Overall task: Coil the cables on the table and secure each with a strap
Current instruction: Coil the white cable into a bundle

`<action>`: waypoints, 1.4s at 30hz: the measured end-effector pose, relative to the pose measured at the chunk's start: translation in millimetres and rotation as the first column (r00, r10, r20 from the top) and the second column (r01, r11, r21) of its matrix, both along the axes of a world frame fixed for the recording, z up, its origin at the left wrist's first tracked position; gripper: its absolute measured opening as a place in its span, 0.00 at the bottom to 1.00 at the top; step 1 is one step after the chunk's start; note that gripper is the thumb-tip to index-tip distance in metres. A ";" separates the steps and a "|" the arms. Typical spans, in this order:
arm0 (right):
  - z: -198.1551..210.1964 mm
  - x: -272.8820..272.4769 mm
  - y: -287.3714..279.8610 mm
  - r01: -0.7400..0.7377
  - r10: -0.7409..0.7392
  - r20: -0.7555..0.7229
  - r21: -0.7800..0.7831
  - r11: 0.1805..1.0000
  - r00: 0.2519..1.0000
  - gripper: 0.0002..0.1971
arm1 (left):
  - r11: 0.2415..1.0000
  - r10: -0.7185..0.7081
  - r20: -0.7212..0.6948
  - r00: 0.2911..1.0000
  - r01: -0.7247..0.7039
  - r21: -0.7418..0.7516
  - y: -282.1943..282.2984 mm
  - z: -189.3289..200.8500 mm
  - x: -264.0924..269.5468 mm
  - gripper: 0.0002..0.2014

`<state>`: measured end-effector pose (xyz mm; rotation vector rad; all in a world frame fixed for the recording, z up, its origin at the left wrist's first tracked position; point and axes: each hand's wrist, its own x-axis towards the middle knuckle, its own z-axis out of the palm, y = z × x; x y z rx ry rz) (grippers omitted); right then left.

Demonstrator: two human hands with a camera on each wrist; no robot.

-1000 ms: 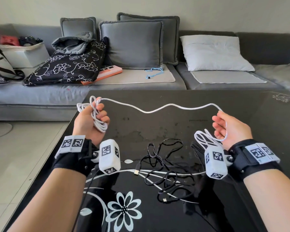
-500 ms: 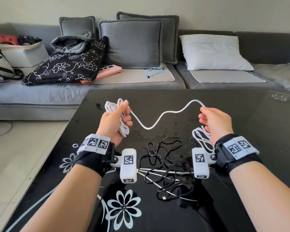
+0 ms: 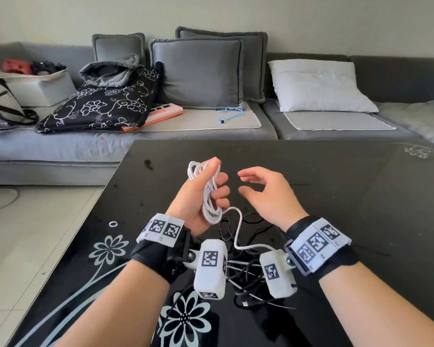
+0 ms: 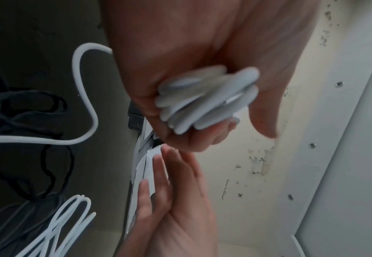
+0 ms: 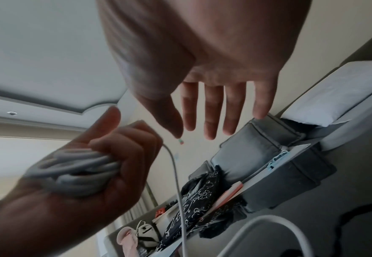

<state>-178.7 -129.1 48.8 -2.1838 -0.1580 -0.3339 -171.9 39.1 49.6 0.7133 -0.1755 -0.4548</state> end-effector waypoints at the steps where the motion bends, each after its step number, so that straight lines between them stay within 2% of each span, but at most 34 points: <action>1: 0.0 -0.5 3.9 -0.038 0.038 0.016 -0.004 0.999 0.999 0.15 | 1.000 -0.007 0.017 1.000 0.007 0.011 -1.6 -0.4 -0.8 0.07; 5: -7.0 1.1 10.1 -0.178 0.178 -0.001 0.017 0.984 0.984 0.23 | 0.999 -0.036 0.012 0.999 0.035 0.030 -4.0 0.1 -3.9 0.08; 9: -9.6 1.5 11.3 -0.232 0.231 -0.040 -0.014 0.973 0.972 0.25 | 0.991 -0.135 -0.009 0.991 0.135 0.009 -7.3 7.0 -11.2 0.22; 11: -8.3 -0.5 12.6 -0.253 0.249 -0.092 -0.041 0.967 0.964 0.21 | 0.983 -0.180 0.025 0.983 0.179 0.034 -10.8 9.8 -15.4 0.28; 13: -6.5 -0.3 12.9 -0.185 0.184 -0.019 -0.072 0.980 0.983 0.07 | 0.970 -0.238 0.049 0.970 0.235 0.054 -12.9 12.6 -17.7 0.29; 14: -6.1 1.2 10.7 -0.137 0.137 -0.006 -0.026 0.990 0.991 0.05 | 0.965 -0.258 0.055 0.965 0.255 0.058 -12.5 13.6 -17.4 0.28; 16: -6.2 3.3 7.0 -0.098 0.102 -0.020 0.129 0.987 0.995 0.07 | 0.970 -0.237 0.053 0.970 0.233 0.067 -9.5 15.8 -14.7 0.26; 19: 0.9 2.3 3.8 -0.065 0.049 0.066 0.262 0.963 0.997 0.07 | 0.982 -0.155 0.086 0.984 0.143 0.126 -3.1 17.8 -10.8 0.11; 20: 1.3 2.3 2.8 -0.054 0.029 0.094 0.282 0.958 0.995 0.06 | 0.982 -0.129 0.090 0.987 0.115 0.149 -1.9 16.9 -10.1 0.09; 24: 6.0 3.7 3.8 0.006 -0.061 0.182 0.288 0.958 0.981 0.05 | 0.956 -0.102 0.070 0.992 0.078 0.282 -0.1 7.3 -6.2 0.11; 27: 11.7 0.6 4.8 -0.029 -0.044 0.207 0.339 0.940 0.977 0.04 | 0.904 -0.153 0.064 0.986 0.113 0.413 -0.7 1.2 -6.2 0.06; 30: 14.8 -2.2 5.6 -0.060 -0.019 0.197 0.387 0.920 0.980 0.07 | 0.880 -0.186 0.031 0.982 0.153 0.449 -1.5 -2.4 -6.4 0.06; 34: 20.6 -6.0 5.6 -0.124 0.058 0.194 0.348 0.929 0.979 0.10 | 0.847 -0.160 0.081 0.984 0.095 0.523 -2.3 -2.8 -6.8 0.11; 37: 17.5 -5.2 7.6 -0.137 0.086 0.200 0.257 0.957 0.976 0.11 | 0.816 -0.156 0.134 0.979 0.051 0.576 -2.2 -2.4 -7.0 0.09; 40: 12.3 -3.5 8.4 -0.105 0.072 0.199 0.163 0.981 0.977 0.11 | 0.811 -0.164 0.136 0.977 0.055 0.582 -0.6 -3.3 -6.9 0.12; 42: 10.6 -2.1 6.6 -0.075 0.047 0.211 0.123 0.990 0.976 0.11 | 0.820 -0.147 0.119 0.982 0.053 0.569 -0.5 -3.1 -7.0 0.09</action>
